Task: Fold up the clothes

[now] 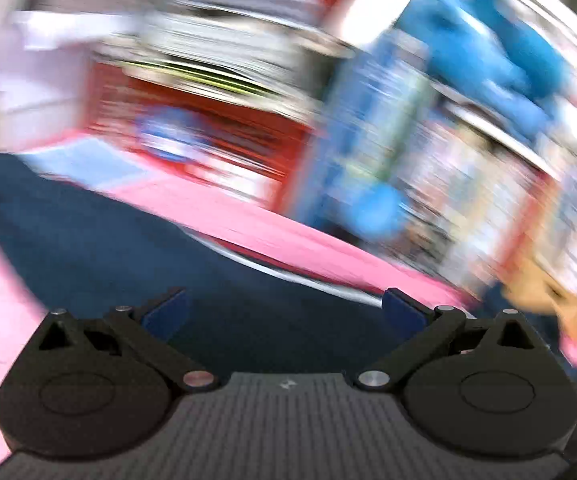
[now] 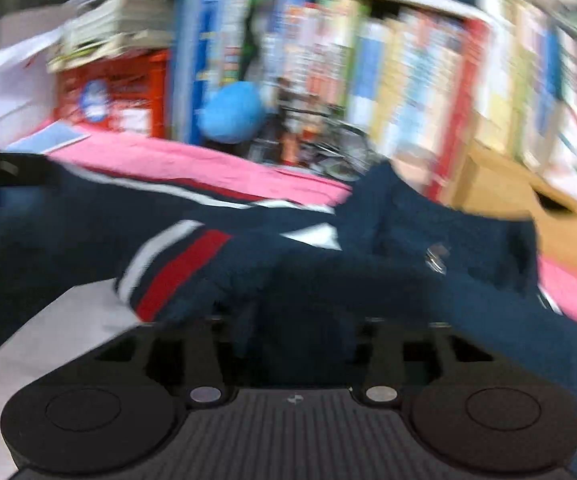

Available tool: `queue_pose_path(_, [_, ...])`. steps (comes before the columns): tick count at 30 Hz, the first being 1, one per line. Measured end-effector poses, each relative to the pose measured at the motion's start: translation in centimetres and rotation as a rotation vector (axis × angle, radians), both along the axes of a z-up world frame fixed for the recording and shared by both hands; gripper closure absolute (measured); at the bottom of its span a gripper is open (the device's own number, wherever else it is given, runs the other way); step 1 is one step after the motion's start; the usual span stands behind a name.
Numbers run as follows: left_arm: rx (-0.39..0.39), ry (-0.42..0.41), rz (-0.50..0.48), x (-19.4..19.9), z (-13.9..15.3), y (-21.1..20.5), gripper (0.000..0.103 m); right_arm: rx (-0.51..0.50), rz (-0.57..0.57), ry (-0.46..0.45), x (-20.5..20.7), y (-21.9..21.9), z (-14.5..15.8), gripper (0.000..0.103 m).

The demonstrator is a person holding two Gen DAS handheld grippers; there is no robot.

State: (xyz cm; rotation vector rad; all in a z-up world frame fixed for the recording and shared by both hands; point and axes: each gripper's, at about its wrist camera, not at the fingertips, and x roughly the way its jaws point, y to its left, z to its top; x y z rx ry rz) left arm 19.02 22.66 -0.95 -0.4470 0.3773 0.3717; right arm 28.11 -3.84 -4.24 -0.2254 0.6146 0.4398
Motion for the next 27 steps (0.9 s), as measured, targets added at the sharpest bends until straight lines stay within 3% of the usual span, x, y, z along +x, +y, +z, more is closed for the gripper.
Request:
queue_pose_path(2, [-0.010,0.073,0.218,-0.6,0.4,3.1,0.000,0.092,0.020,0.049,-1.7,-1.7,1.0,0.046])
queue_pose_path(4, [0.013,0.156,0.420,-0.6,1.0,6.3,0.000,0.144,0.086,0.046,-4.5,-3.2,2.4,0.027])
queue_pose_path(5, [0.023,0.160,0.478,-0.7,1.1,8.2,0.000,0.154,0.128,0.028,-6.2,-3.9,3.2,0.024])
queue_pose_path(8, [0.062,0.200,0.552,0.5,0.9,12.5,0.000,0.176,0.256,-0.056,-11.2,-5.6,5.3,0.012])
queue_pose_path(11, [0.013,0.274,0.559,2.4,-0.6,16.3,0.000,0.178,0.337,-0.113,-15.7,-6.8,6.5,0.007])
queue_pose_path(13, [-0.011,0.236,0.519,3.2,-1.3,17.7,0.006,0.165,0.356,-0.103,-17.2,-6.9,6.7,0.007])
queue_pose_path(14, [-0.008,0.210,0.498,3.6,-1.5,18.0,0.018,0.157,0.364,-0.098,-17.8,-7.0,6.6,0.007])
queue_pose_path(15, [-0.023,0.189,0.462,3.9,-1.7,18.2,0.052,0.148,0.369,-0.094,-18.3,-7.1,6.5,0.007])
queue_pose_path(16, [-0.042,0.170,0.430,4.1,-1.8,18.3,0.074,0.140,0.371,-0.093,-18.6,-7.3,6.3,0.007])
queue_pose_path(18, [-0.053,0.130,0.388,4.1,-1.0,17.6,0.089,0.134,0.362,-0.090,-19.1,-7.8,5.9,0.007])
queue_pose_path(21, [0.019,0.036,0.274,3.7,1.4,14.5,0.094,0.156,0.297,-0.073,-18.5,-8.9,5.3,0.007])
queue_pose_path(24, [0.176,-0.101,-0.001,3.1,5.5,7.1,0.094,0.249,0.171,-0.053,-17.2,-11.0,5.0,0.007])
queue_pose_path(27, [0.388,-0.118,-0.292,2.6,8.1,-3.0,0.091,0.345,0.047,-0.025,-15.9,-13.2,5.1,0.007])
